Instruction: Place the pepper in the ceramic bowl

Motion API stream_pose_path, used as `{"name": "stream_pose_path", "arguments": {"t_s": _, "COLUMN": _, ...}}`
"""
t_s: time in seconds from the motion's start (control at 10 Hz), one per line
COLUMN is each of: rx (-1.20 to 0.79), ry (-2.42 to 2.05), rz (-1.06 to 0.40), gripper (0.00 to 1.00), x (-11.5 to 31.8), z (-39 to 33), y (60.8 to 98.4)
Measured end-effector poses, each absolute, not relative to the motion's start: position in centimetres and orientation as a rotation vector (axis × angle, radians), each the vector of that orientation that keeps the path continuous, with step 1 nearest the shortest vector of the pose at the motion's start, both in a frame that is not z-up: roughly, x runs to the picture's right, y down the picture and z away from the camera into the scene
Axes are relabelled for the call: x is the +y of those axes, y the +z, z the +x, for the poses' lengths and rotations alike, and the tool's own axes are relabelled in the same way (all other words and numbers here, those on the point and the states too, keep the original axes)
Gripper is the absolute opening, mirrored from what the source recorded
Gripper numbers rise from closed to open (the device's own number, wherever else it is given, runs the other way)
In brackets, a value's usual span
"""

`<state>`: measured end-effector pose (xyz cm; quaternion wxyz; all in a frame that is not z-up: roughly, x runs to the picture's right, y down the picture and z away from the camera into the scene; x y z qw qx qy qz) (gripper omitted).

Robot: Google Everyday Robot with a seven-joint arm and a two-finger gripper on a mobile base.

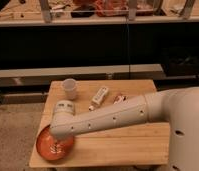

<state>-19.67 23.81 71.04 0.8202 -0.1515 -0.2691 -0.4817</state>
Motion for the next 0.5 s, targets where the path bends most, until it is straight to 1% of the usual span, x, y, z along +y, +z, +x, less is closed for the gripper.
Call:
{"name": "stream_pose_path", "arguments": {"t_s": 0.1, "rx": -0.575, "ry": -1.034, "rz": -0.321, "gripper": 0.01, "x": 23.85, "z": -19.85, "y": 71.05}}
{"name": "stream_pose_path", "arguments": {"t_s": 0.3, "rx": -0.577, "ry": -1.039, "rz": -0.319, "gripper": 0.12, "x": 23.92, "z": -19.91, "y": 71.06}}
{"name": "stream_pose_path", "arguments": {"t_s": 0.4, "rx": -0.578, "ry": -1.045, "rz": -0.317, "gripper": 0.24, "x": 23.88, "z": -19.92, "y": 71.06}}
{"name": "stream_pose_path", "arguments": {"t_s": 0.5, "rx": -0.579, "ry": -1.047, "rz": -0.315, "gripper": 0.32, "x": 23.86, "z": -19.93, "y": 71.08}}
